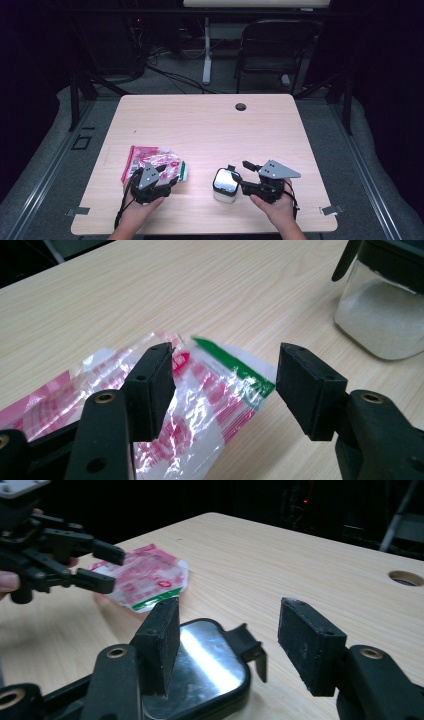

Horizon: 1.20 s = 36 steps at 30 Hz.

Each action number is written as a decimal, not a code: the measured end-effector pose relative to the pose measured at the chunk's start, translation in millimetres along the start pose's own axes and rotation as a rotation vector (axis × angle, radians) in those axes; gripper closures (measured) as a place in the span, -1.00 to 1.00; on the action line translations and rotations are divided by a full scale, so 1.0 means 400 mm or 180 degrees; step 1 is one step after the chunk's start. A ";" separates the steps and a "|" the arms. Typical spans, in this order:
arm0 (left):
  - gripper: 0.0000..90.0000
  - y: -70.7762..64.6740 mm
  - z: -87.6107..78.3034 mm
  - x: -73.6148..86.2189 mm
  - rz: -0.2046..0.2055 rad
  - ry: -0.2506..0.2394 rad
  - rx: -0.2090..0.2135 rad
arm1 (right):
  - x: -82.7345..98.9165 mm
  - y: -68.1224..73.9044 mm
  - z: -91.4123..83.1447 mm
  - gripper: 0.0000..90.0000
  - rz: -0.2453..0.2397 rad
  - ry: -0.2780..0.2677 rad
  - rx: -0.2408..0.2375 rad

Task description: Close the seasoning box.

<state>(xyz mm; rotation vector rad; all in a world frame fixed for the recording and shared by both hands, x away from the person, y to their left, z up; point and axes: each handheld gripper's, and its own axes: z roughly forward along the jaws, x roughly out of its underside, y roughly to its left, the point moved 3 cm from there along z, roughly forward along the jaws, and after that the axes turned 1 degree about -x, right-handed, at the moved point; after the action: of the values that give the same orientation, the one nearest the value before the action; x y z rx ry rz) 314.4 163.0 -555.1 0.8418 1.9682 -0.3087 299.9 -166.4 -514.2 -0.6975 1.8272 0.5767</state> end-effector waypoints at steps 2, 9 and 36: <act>-0.11 0.001 -0.001 -0.001 -0.0015 -0.0037 0.0012 | 0.002 -0.013 -0.003 -0.07 0.0050 0.0005 0.0078; -0.11 0.030 -0.008 0.008 -0.0150 -0.0032 -0.0054 | 0.011 -0.059 -0.019 -0.07 0.0234 -0.0019 0.0336; -0.10 0.146 -0.012 0.058 -0.0842 -0.0046 -0.0355 | 0.084 -0.143 -0.006 -0.06 0.0639 0.0257 0.0751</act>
<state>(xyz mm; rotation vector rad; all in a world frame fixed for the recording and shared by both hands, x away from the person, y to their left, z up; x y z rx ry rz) 343.2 218.3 -565.0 0.5069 2.0647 -0.3535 328.8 -215.2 -548.6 -0.3864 2.0153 0.4571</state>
